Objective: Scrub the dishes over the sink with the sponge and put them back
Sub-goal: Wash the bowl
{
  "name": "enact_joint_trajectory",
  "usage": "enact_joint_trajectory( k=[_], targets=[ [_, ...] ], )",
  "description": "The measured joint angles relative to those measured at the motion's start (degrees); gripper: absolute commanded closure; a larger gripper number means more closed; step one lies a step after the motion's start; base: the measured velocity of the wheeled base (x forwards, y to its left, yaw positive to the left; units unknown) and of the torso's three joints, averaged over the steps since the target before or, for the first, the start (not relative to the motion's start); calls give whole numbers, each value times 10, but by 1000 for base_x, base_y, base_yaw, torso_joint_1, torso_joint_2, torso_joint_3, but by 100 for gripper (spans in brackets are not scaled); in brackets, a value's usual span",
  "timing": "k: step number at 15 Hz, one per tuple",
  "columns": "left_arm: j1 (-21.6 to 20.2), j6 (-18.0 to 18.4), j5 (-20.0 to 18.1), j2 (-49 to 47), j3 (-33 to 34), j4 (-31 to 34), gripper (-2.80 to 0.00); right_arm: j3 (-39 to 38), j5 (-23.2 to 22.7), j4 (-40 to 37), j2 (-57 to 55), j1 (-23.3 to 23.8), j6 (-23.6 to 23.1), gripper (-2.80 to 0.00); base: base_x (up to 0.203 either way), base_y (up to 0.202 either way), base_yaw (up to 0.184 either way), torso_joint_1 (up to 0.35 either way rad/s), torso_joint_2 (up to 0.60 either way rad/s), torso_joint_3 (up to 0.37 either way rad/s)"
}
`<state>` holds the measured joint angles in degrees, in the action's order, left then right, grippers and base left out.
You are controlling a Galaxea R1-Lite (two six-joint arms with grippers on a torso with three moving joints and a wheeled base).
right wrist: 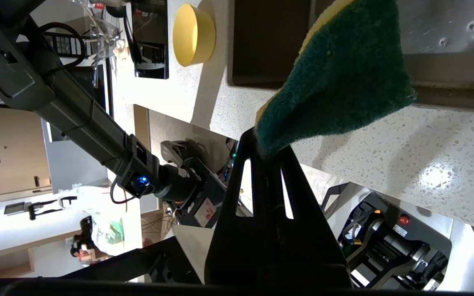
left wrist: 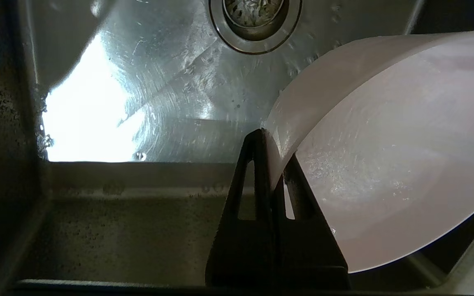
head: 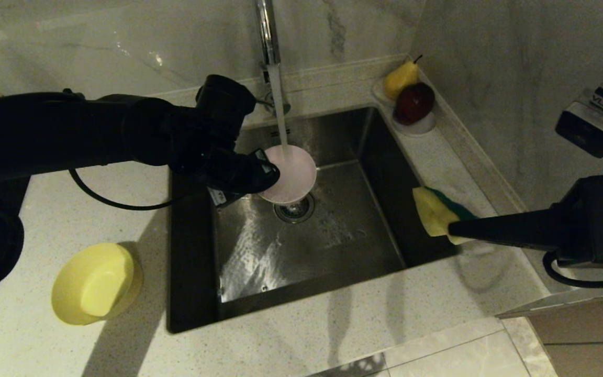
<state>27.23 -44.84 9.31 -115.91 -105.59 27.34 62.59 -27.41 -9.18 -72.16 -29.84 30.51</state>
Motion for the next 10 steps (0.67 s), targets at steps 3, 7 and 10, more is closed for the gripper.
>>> enact_joint_trajectory(
  k=[3,7,10],
  targets=[
    [0,-1,0,1,3,1,0,0,-1,0,0,0,0,0,0,0,0,0,0,0],
    [0,-1,0,2,6,-5,0,-2,0,0,0,0,0,0,0,0,0,0,0,0],
    [0,-1,1,12,12,-3,0,-2,0,1,-1,1,0,0,0,0,0,0,0,0]
  ],
)
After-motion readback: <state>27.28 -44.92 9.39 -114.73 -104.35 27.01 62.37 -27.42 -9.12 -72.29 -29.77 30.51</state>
